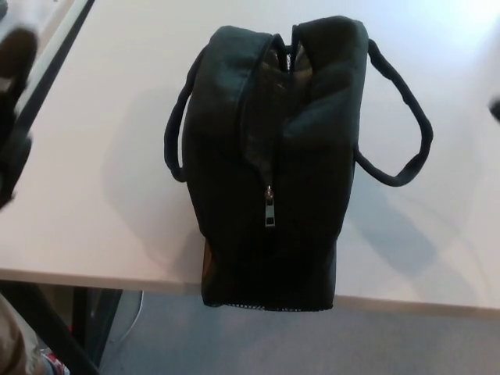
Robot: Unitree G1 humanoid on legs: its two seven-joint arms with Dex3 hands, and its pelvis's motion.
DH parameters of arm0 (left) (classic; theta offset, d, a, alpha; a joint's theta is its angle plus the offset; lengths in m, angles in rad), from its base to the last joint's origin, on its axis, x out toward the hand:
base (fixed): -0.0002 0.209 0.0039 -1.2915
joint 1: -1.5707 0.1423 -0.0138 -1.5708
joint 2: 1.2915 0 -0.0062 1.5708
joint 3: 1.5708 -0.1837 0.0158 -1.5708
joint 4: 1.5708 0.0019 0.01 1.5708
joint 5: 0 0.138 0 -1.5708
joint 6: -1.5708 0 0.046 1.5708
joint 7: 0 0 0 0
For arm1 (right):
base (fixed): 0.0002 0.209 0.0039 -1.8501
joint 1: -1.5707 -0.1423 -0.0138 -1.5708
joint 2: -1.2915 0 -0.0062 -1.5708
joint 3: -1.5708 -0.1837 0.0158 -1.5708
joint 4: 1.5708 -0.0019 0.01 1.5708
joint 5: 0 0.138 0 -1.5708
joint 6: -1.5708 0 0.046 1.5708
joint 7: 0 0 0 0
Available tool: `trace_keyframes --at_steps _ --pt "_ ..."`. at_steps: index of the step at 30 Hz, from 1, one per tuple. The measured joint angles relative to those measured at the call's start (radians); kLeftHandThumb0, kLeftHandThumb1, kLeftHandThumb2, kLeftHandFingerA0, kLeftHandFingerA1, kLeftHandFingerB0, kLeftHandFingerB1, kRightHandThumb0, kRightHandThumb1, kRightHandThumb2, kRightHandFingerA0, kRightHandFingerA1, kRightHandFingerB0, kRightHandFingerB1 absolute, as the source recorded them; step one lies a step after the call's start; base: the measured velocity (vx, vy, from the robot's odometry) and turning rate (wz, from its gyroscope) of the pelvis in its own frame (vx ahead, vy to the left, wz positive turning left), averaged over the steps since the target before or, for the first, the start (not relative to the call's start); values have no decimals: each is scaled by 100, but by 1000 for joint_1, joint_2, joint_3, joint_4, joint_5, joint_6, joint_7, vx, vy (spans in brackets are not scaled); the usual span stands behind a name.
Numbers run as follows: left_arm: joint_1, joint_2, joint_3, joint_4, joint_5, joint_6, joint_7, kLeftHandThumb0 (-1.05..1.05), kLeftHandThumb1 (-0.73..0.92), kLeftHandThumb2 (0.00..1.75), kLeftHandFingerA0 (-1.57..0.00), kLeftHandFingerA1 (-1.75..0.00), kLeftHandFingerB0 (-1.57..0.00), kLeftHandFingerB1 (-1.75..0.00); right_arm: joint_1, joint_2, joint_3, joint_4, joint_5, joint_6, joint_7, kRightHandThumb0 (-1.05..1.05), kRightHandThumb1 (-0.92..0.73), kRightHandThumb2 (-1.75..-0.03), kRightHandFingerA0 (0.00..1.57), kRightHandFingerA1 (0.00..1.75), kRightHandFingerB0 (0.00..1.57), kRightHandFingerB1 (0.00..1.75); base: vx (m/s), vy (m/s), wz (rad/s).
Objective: A lunch bag is kept on the middle of the desk and the robot uses both its hands to grab the opening of the bag from the left and right and moves its hands away from each other to spread the bag open
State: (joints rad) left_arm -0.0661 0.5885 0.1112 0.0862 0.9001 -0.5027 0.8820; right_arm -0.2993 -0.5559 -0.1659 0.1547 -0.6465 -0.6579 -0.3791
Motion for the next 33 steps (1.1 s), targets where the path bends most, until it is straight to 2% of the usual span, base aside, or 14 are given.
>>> trace_keyframes --at_steps 1,2,3,7,8,11,14,15,19,20,26,28,29,33 --pt "72 -6 21 -29 -16 -10 -2 -1 36 85 -33 -57 -9 -47 72 5 -22 -29 4 -5 0 -49 -67 -60 41 37 34 32 0 0 0" --pt "123 -12 34 -47 -24 -17 -2 -1 36 85 -33 -57 -9 -47 116 11 -32 -44 6 -9 0 -49 -67 -60 41 37 34 32 0 0 0" --pt "162 -19 41 -58 -30 -23 -2 -11 60 59 -33 -41 -15 -28 148 17 -37 -54 8 -13 -1 -51 -70 -61 40 37 33 33 0 0 0" --pt "360 -58 57 -97 -67 -64 -3 -19 69 63 -23 -35 -10 -20 298 55 -42 -90 8 -37 -9 -48 -72 -62 32 35 17 29 0 0 0" --pt "419 -71 55 -102 -82 -78 -6 -17 71 63 -17 -34 -10 -22 336 66 -39 -92 6 -47 -14 -54 -75 -67 8 30 9 19 0 0 0" --pt "558 -91 34 -112 -123 -109 -16 -37 75 72 -12 -34 -11 -30 418 91 -4 -82 1 -68 -20 -69 -59 -92 0 26 0 15 0 0 0" --pt "666 -100 2 -123 -168 -134 -32 -40 79 74 -11 -33 -9 -31 482 128 67 -53 -6 -81 -19 -78 -64 -92 0 17 0 8 0 0 0" --pt "696 -103 -11 -128 -182 -142 -38 -24 75 118 0 -49 0 -47 503 144 99 -42 -11 -81 -17 -80 -64 -91 0 15 0 3 0 0 0" --pt "779 -109 -64 -143 -237 -165 -70 -27 72 119 0 -48 0 -48 569 199 212 -10 -22 -81 -2 -60 -71 -85 5 25 0 6 0 0 0" --pt "789 -108 -77 -142 -250 -170 -82 -51 92 69 -19 -31 -14 -28 577 209 237 0 -25 -81 1 -78 -71 -101 0 25 0 10 0 0 0" --pt "804 -97 -169 -100 -347 -189 -186 -55 92 71 -23 -32 -19 -30 600 265 371 79 -25 -68 62 -81 -77 -106 0 24 0 10 0 0 0" --pt "802 -88 -194 -84 -377 -191 -222 -56 92 72 -22 -31 -19 -30 599 275 396 100 -12 -56 97 -71 -78 -90 9 36 0 7 0 0 0" --pt "800 -84 -203 -79 -389 -191 -236 -57 92 71 -23 -32 -19 -30 598 276 405 108 -9 -50 113 -70 -92 -72 20 38 0 18 0 0 0" --pt "786 -68 -235 -63 -441 -196 -296 -58 92 72 -23 -33 -18 -30 593 276 440 121 16 -18 186 -71 -92 -74 25 41 0 20 0 0 0"
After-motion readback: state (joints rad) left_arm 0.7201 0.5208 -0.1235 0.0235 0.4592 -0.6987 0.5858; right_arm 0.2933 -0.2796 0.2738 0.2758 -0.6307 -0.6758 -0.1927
